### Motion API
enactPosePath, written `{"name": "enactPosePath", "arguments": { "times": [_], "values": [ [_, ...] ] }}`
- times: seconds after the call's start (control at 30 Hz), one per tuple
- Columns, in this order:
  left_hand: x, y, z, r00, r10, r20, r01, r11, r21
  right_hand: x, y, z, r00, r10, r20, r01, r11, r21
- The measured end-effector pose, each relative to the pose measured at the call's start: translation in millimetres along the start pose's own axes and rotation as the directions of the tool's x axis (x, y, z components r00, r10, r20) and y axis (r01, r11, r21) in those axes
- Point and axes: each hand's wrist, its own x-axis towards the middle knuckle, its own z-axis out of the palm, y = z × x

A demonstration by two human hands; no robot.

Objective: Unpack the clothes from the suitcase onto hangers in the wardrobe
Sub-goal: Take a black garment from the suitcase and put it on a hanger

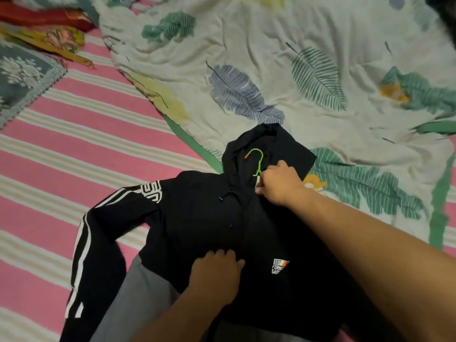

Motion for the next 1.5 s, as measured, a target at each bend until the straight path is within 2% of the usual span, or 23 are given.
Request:
{"name": "enactPosePath", "arguments": {
  "times": [0.1,0.13,0.3,0.37,0.47,0.57,0.63,0.7,0.77,0.83,0.9,1.0,1.07,1.17,1.2,1.23,1.27,1.3,1.33,1.4,1.43,1.5],
  "values": [
    [12,-14,-1,0.996,-0.082,-0.034,0.082,0.996,-0.021,19,-1,7,0.99,-0.07,-0.123,0.065,0.997,-0.044],
    [13,-20,1,0.995,-0.095,-0.025,0.094,0.995,-0.037,26,2,7,0.99,-0.072,-0.125,0.063,0.995,-0.071],
    [5,-55,26,0.99,-0.053,0.129,0.063,0.996,-0.07,50,6,24,0.985,0.153,0.076,-0.149,0.987,-0.06],
    [4,-64,32,0.988,-0.018,0.154,0.038,0.991,-0.127,53,2,29,0.98,0.184,0.078,-0.189,0.98,0.063],
    [0,-74,32,0.987,0.015,0.16,0.017,0.98,-0.197,45,-8,23,0.966,0.246,0.08,-0.258,0.896,0.363],
    [-22,-86,26,0.994,-0.056,0.097,0.079,0.966,-0.246,4,-18,-1,0.971,0.234,-0.04,-0.196,0.884,0.425],
    [-58,-97,16,0.992,-0.126,-0.023,0.115,0.953,-0.279,-47,-22,-21,0.968,0.224,-0.112,-0.152,0.881,0.448],
    [-101,-108,2,0.97,-0.149,-0.19,0.083,0.946,-0.314,-110,-22,-40,0.956,0.266,-0.124,-0.16,0.826,0.541],
    [-139,-114,-26,0.929,-0.138,-0.343,0.029,0.952,-0.304,-171,-27,-67,0.942,0.309,-0.128,-0.165,0.763,0.625],
    [-170,-114,-71,0.856,-0.102,-0.507,-0.043,0.963,-0.266,-222,-42,-109,0.927,0.34,-0.157,-0.129,0.684,0.718],
    [-204,-113,-118,0.792,-0.074,-0.606,-0.117,0.956,-0.27,-268,-67,-163,0.9,0.371,-0.231,-0.062,0.633,0.772],
    [-272,-129,-170,0.753,0.047,-0.656,-0.265,0.934,-0.238,-327,-106,-242,0.824,0.415,-0.386,0.048,0.628,0.777],
    [-328,-144,-196,0.7,0.085,-0.709,-0.338,0.914,-0.223,-358,-135,-298,0.784,0.386,-0.486,0.145,0.648,0.747],
    [-411,-164,-249,0.549,-0.024,-0.836,-0.393,0.875,-0.283,-396,-183,-382,0.715,0.296,-0.633,0.273,0.715,0.643],
    [-438,-170,-273,0.489,-0.057,-0.87,-0.462,0.829,-0.314,-405,-200,-409,0.688,0.271,-0.674,0.317,0.723,0.614],
    [-465,-177,-297,0.458,-0.086,-0.885,-0.537,0.766,-0.352,-411,-218,-435,0.662,0.245,-0.708,0.368,0.717,0.592],
    [-493,-184,-320,0.474,-0.096,-0.875,-0.589,0.704,-0.396,-416,-236,-456,0.638,0.212,-0.74,0.426,0.704,0.569],
    [-517,-194,-339,0.521,-0.075,-0.85,-0.603,0.673,-0.429,-420,-255,-475,0.629,0.172,-0.758,0.472,0.69,0.548],
    [-540,-206,-351,0.569,-0.029,-0.822,-0.595,0.674,-0.436,-424,-273,-489,0.634,0.114,-0.765,0.508,0.684,0.524],
    [-585,-236,-356,0.643,0.02,-0.766,-0.533,0.73,-0.428,-428,-305,-506,0.658,-0.046,-0.752,0.553,0.707,0.44],
    [-607,-249,-350,0.667,0.021,-0.745,-0.468,0.79,-0.397,-430,-318,-509,0.672,-0.118,-0.731,0.563,0.723,0.401],
    [-650,-271,-331,0.652,-0.04,-0.757,-0.279,0.916,-0.288,-426,-337,-509,0.675,-0.194,-0.711,0.578,0.738,0.348]
  ]
}}
